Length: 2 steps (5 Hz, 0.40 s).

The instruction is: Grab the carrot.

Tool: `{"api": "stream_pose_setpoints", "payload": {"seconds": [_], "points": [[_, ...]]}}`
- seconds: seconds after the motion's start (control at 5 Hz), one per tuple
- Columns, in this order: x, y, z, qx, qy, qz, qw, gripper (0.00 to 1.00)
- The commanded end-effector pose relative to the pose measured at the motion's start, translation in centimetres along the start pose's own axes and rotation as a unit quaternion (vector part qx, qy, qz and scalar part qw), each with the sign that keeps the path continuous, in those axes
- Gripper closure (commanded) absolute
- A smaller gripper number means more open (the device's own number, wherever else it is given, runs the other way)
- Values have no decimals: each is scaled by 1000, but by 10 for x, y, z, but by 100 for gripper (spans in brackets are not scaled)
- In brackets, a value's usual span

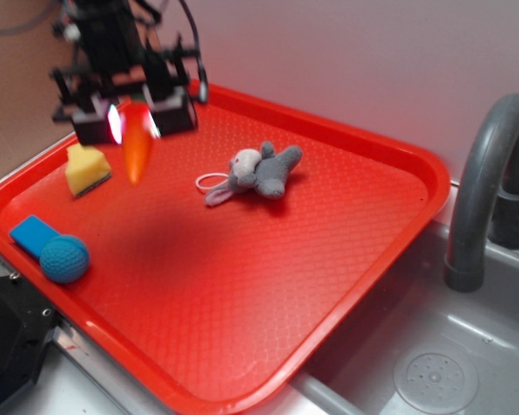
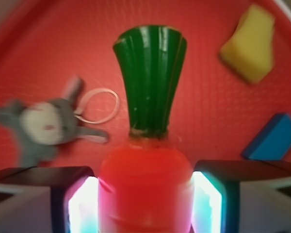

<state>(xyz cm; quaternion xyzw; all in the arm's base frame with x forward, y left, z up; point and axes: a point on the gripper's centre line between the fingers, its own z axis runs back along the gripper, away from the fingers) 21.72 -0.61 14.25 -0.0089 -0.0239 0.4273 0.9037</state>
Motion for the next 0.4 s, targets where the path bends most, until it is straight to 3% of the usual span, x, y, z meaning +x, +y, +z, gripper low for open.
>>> {"api": "stream_pose_setpoints", "payload": {"seconds": [0.0, 0.2], "points": [[6, 20, 83, -61, -59, -45, 995, 100], [7, 25, 89, -68, -46, -43, 996, 100]]}}
